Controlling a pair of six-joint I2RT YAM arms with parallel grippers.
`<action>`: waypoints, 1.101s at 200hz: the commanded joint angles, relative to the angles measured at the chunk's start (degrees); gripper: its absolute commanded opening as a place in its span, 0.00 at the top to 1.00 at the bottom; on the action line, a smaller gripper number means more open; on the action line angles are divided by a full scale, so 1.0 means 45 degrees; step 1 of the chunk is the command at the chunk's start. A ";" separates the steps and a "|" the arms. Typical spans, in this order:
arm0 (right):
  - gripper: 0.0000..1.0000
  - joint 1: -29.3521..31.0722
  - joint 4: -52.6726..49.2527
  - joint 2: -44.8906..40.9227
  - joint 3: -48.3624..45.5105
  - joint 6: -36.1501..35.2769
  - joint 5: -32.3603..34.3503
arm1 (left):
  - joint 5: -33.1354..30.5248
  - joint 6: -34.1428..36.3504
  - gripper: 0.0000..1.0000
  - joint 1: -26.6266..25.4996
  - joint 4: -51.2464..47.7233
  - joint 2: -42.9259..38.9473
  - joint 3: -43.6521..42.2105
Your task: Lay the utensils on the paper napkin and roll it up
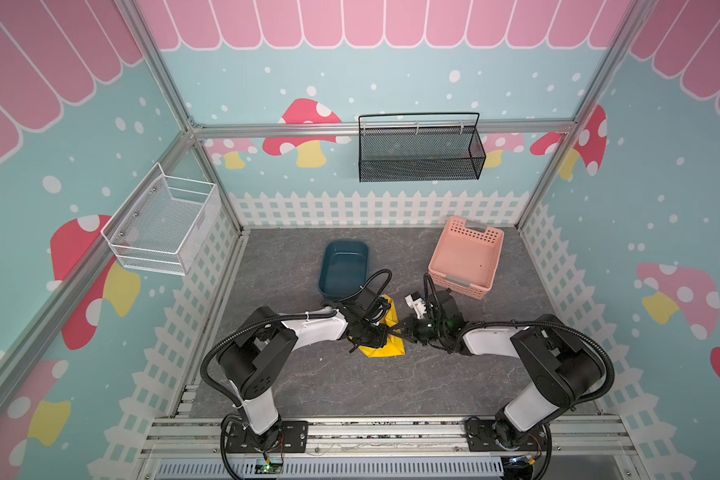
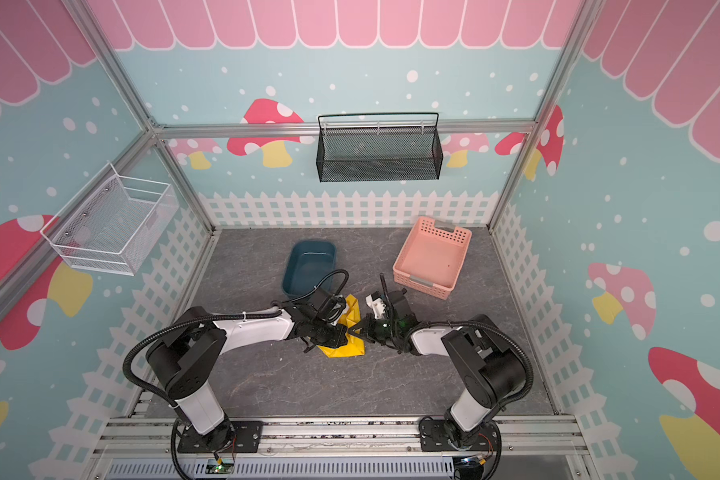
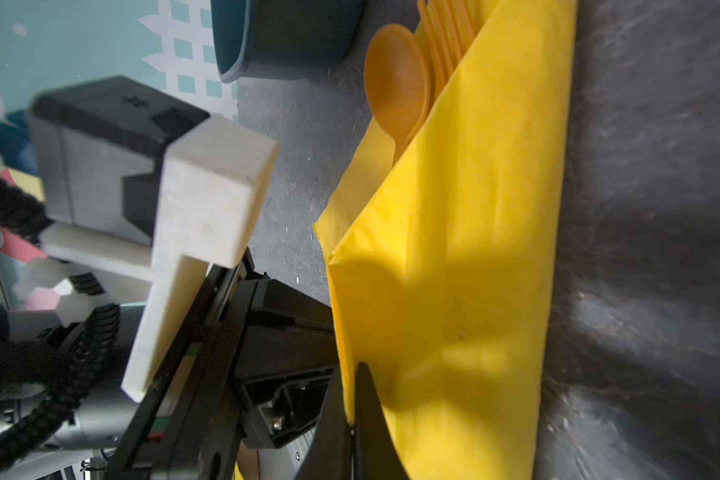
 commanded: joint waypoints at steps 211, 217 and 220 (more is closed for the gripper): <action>0.99 0.0343 0.1089 0.1100 0.0353 0.0698 0.0226 | 0.0122 -0.0195 1.00 0.0461 -0.0469 -0.1684 -0.2164; 0.99 0.0370 0.1093 0.1109 0.0383 0.0696 0.0223 | 0.0104 -0.0195 1.00 0.0460 -0.0459 -0.1623 -0.2125; 0.99 0.0389 0.1084 0.1098 0.0412 0.0711 0.0206 | 0.0091 -0.0195 1.00 0.0461 -0.0446 -0.1600 -0.2124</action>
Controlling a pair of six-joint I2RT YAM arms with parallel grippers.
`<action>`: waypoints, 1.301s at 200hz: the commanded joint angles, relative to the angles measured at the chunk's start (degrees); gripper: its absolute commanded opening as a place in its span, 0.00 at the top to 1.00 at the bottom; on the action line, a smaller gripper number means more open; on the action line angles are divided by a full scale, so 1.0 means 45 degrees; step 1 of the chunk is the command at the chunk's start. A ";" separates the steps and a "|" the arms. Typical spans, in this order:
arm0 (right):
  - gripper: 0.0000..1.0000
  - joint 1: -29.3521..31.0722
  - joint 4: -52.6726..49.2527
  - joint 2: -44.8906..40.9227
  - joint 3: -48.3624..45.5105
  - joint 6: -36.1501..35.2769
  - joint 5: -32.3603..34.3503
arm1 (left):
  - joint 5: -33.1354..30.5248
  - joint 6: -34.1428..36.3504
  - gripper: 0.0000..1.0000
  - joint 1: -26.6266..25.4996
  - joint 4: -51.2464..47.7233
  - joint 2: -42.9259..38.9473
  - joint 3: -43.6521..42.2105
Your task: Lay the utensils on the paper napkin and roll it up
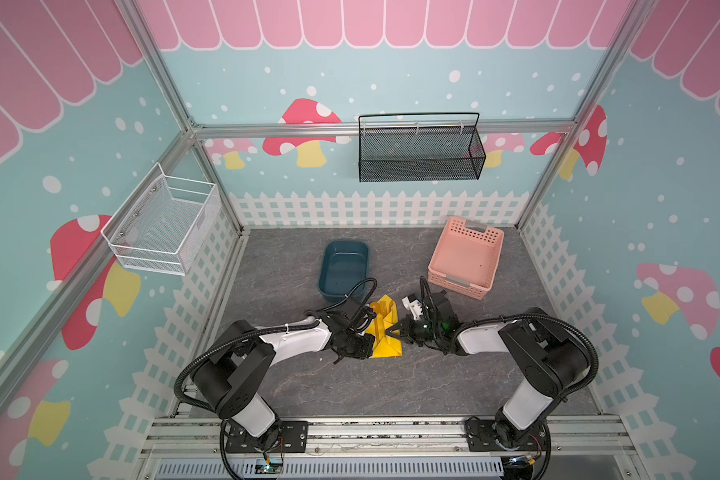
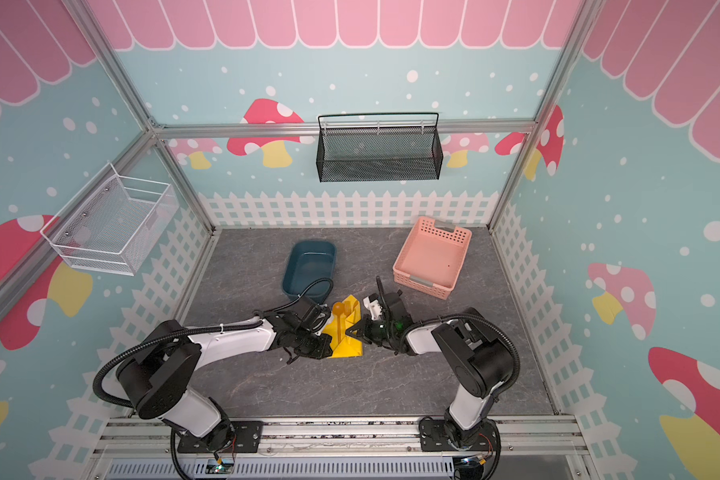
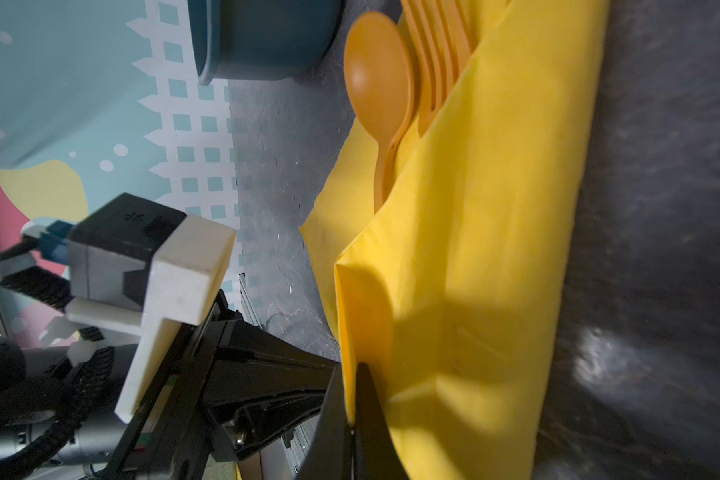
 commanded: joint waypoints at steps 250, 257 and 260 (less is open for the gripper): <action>0.97 0.0908 0.1150 0.2070 0.0920 0.0616 -0.0076 | -0.0015 -0.0169 1.00 0.0110 0.0383 0.0348 -0.0065; 0.96 0.0896 0.1163 0.2109 0.0901 0.0646 -0.0086 | -0.0021 -0.0170 1.00 0.0111 0.0381 0.0360 -0.0056; 0.95 0.0901 0.1179 0.2128 0.0896 0.0649 -0.0076 | -0.0014 -0.0171 1.00 0.0111 0.0378 0.0351 -0.0057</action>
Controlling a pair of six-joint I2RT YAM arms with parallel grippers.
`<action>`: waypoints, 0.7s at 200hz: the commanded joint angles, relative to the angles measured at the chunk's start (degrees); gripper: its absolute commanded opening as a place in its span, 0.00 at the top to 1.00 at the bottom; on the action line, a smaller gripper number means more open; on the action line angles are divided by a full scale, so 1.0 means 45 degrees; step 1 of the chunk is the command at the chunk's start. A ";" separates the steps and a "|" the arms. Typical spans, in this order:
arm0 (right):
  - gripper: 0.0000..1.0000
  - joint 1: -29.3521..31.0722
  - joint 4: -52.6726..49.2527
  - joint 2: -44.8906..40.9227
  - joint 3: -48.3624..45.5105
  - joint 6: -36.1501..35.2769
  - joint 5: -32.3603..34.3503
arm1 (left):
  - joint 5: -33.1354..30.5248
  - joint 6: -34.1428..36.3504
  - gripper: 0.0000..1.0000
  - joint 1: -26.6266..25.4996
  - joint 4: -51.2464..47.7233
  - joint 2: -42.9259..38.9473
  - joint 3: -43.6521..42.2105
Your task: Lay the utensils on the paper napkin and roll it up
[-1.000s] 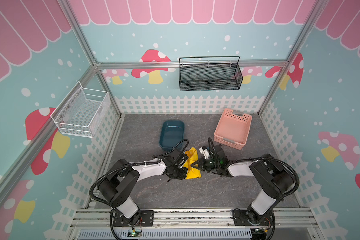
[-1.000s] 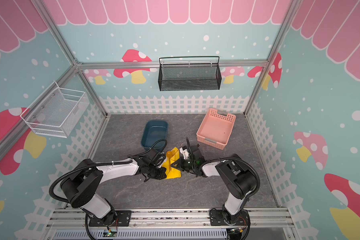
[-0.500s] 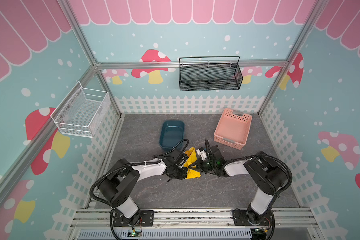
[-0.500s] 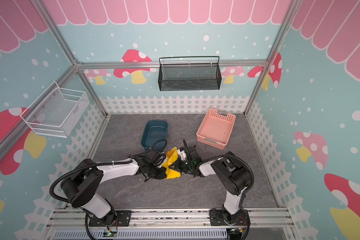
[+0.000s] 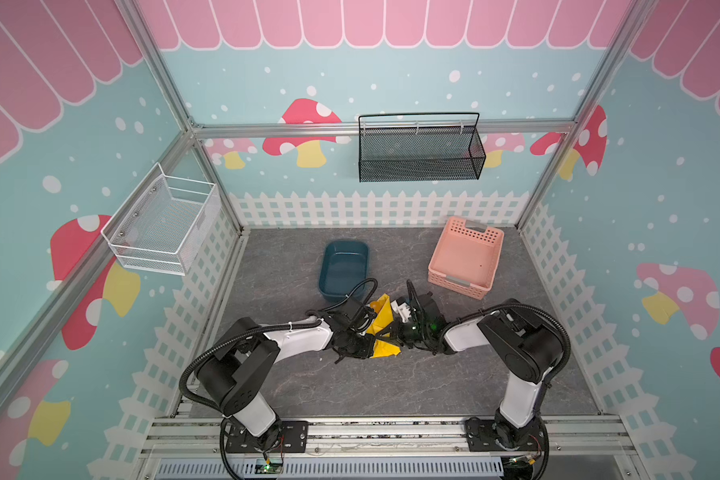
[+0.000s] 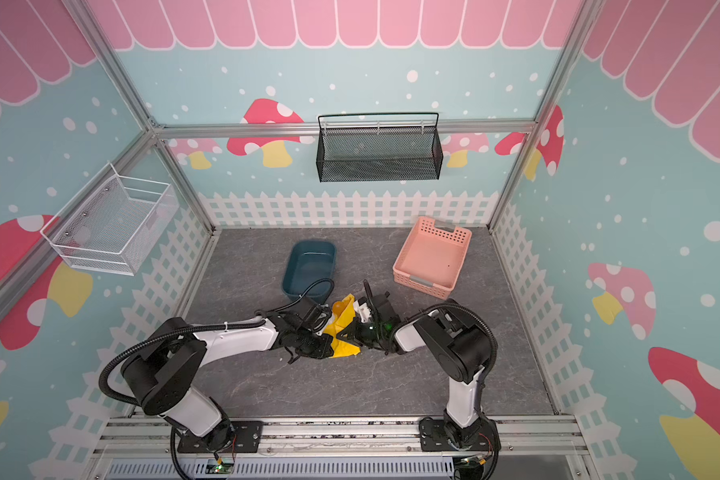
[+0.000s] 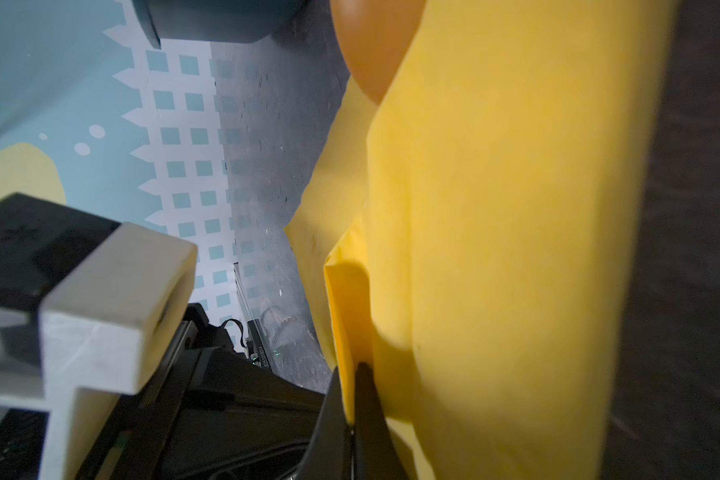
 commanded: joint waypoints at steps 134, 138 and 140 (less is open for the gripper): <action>0.64 0.0069 0.0481 0.0420 -0.0092 0.0300 -0.0072 | -0.0361 -0.0513 1.00 0.1251 0.0081 -0.1163 -0.0044; 0.64 0.0071 0.0472 0.0409 -0.0097 0.0312 -0.0067 | -0.0360 -0.0517 1.00 0.1308 0.0084 -0.1202 0.0001; 0.64 0.0070 0.0474 0.0402 -0.0084 0.0305 -0.0071 | -0.0350 -0.0517 1.00 0.1343 0.0082 -0.1202 0.0021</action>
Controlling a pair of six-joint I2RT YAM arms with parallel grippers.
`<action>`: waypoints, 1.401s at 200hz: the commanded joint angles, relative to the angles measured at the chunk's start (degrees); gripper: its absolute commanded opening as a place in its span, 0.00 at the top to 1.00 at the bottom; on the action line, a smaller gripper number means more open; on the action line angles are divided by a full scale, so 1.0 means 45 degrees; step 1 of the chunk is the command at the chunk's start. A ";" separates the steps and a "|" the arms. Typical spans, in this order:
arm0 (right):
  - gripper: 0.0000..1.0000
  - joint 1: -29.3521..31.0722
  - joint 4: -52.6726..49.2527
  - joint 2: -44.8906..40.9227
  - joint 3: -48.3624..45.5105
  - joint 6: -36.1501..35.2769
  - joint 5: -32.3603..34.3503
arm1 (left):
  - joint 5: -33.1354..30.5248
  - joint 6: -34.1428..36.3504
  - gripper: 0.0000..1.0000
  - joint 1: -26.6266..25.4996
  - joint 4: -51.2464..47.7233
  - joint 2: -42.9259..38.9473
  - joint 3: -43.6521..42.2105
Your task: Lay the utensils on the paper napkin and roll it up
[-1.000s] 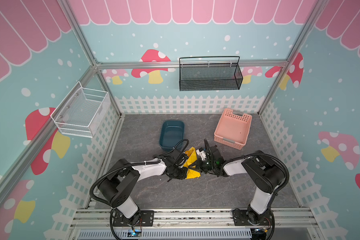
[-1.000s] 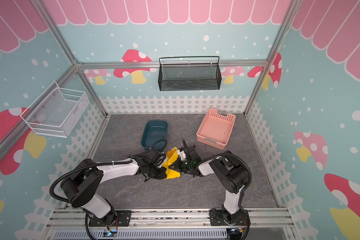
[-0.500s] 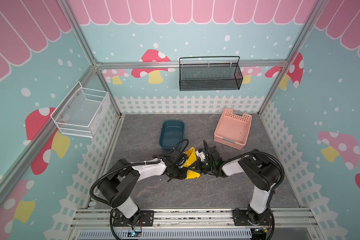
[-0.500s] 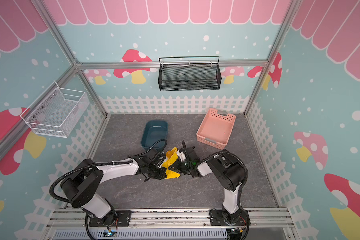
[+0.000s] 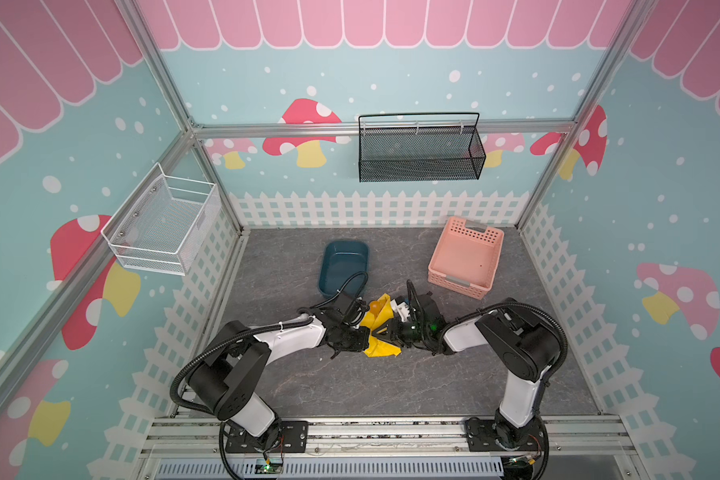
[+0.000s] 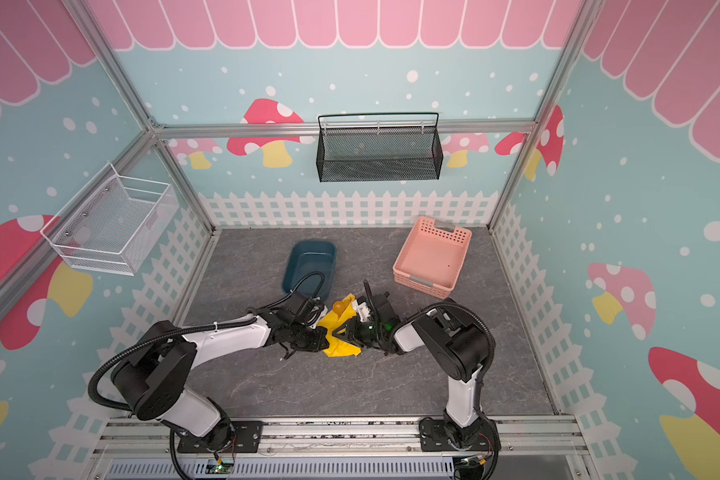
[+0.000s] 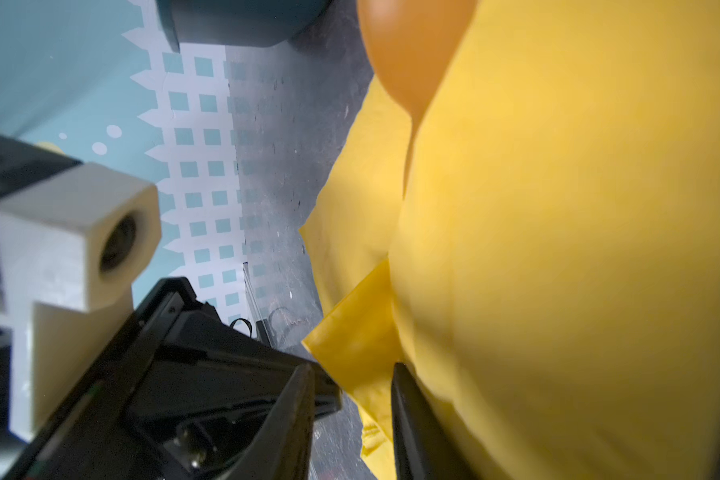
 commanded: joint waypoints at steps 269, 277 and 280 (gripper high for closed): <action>0.85 0.0061 0.0065 0.0143 -0.0347 0.0246 0.0059 | 0.0021 -0.3259 0.68 0.0661 0.0690 0.1609 0.1082; 0.85 0.0070 0.0057 0.0142 -0.0346 0.0243 0.0070 | 0.0108 -0.3278 0.68 0.0661 0.0749 0.1655 0.1082; 0.85 0.0068 0.0052 0.0142 -0.0352 0.0240 0.0065 | 0.0161 -0.3285 0.67 0.0658 0.0782 0.1656 0.1082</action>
